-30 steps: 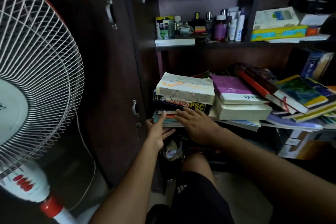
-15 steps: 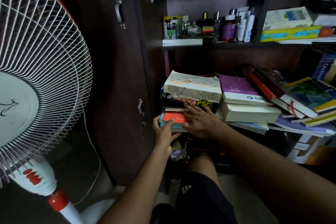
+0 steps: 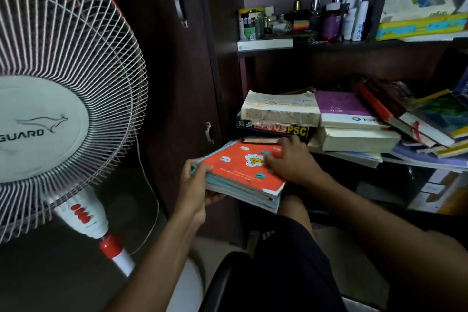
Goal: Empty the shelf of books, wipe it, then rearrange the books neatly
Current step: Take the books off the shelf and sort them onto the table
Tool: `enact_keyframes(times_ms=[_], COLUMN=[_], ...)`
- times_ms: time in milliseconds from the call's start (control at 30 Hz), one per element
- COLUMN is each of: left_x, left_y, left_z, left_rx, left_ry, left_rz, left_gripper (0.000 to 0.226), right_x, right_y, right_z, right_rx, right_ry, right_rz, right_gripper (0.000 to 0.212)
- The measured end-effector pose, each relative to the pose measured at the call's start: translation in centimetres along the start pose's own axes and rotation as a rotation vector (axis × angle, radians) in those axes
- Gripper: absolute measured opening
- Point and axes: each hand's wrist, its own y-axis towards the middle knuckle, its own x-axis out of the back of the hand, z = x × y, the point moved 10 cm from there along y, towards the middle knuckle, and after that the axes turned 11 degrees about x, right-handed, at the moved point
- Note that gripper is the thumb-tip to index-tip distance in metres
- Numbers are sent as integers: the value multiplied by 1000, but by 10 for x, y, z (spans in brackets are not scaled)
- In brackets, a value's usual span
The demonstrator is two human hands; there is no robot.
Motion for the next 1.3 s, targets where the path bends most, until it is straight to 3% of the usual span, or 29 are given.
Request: enact_keyframes(times_ms=[100,233,400,567,600,700,767,867,967,1100,1200,1300], left_x=[18,23,-19,-94,-105,-149,-175,-211,-255,-345,-417,-480], left_y=[-33,-95,-140,-162,-163,-166,-169,-175,-173,-189,-225,-249], left_z=[-8,5,-42,-96,-103,-108,-95,-54,-15,54,92,127], left_rx=[-42,-109,-386,-603,-616,-606,-602,-548,-380,-66,-58,-58], left_ry=[108,415,754,759,716,596,565,552,539,511,559,653], left_rz=[5,67,115,216,234,336,404,560,732,997,1104,1184], left_gripper=[16,14,17,20,18,24,25,30,59,64,57,61], right_x=[-43,-113,-80,-50,-47,-32,-5,53,130,228,263,273], right_y=[-76,-155,-163,-175,-181,-185,-184,-196,-227,-292,-353,-405], right_z=[-24,-5,0,-38,-41,-25,-33,-94,-172,-216,-250,-288], right_rx=[-323,-475,-418,-554,-590,-524,-426,-372,-309,-185,-284,-405], right_ry=[630,1302,1510,1403,1434,1825,2029,1966,1573,1114,938,926], right_rz=[-164,-207,-346,-517,-517,-305,-344,-542,-769,-909,-1056,-1160], right_gripper=[74,18,51,103,105,65,53,49,60,54,45,40])
